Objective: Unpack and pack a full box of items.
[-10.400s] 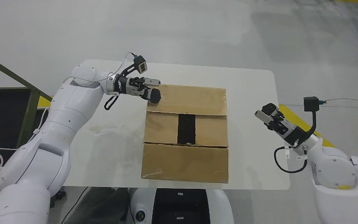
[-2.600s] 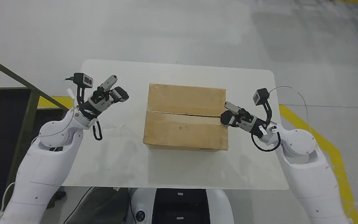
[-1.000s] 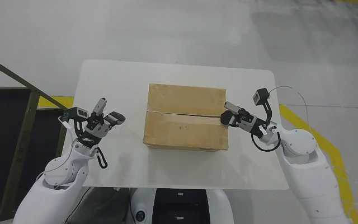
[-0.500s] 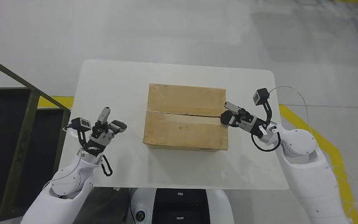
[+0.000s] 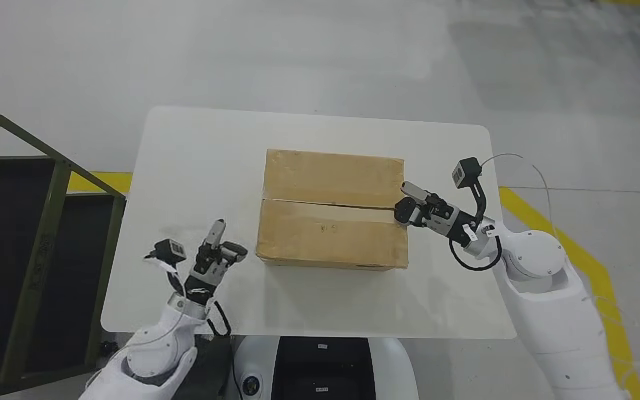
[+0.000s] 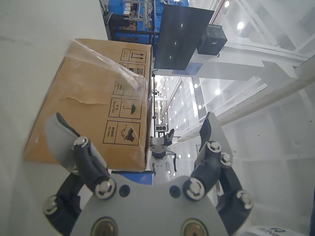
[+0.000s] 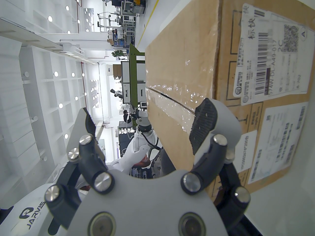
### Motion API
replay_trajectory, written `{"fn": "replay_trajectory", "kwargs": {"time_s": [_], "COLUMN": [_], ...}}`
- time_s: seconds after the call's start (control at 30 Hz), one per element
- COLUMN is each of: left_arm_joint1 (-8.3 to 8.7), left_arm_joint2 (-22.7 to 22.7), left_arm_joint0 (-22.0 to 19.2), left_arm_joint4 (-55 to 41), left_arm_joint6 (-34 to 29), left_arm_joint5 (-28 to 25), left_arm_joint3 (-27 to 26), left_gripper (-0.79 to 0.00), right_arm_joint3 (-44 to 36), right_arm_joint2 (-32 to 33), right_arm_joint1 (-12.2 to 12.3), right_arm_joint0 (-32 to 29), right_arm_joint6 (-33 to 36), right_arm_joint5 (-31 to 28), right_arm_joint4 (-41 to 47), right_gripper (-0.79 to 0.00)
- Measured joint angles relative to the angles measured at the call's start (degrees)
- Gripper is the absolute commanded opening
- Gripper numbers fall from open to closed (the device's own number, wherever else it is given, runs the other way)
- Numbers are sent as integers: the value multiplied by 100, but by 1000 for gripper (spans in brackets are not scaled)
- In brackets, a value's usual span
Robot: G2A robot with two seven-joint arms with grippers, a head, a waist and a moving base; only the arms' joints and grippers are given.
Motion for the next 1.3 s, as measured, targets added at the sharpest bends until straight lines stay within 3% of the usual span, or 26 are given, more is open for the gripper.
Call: {"fn": "replay_trajectory", "kwargs": {"time_s": [0.23,0.73,0.87,0.97,1.03,1.2,1.3], "left_arm_joint1": [-105,-261,-306,-336,-355,-413,-443], "left_arm_joint2": [163,311,358,377,391,458,484], "left_arm_joint0": [-395,-996,-1110,-1169,-1216,-1421,-1505], "left_arm_joint4": [-307,-652,-680,-685,-698,-645,-647], "left_arm_joint6": [178,-93,-104,-95,-88,-5,22], "left_arm_joint5": [142,561,604,618,638,790,909], "left_arm_joint3": [214,242,284,315,338,432,476], "left_gripper": [0,0,-120,-323,-299,-385,-348], "right_arm_joint3": [0,0,0,0,0,0,0], "right_arm_joint2": [0,0,0,0,0,0,0], "right_arm_joint1": [0,0,0,0,0,0,0], "right_arm_joint0": [0,0,0,0,0,0,0], "right_arm_joint6": [0,0,0,0,0,0,0], "right_arm_joint5": [0,0,0,0,0,0,0], "right_arm_joint4": [0,0,0,0,0,0,0], "right_gripper": [0,0,0,0,0,0,0]}}
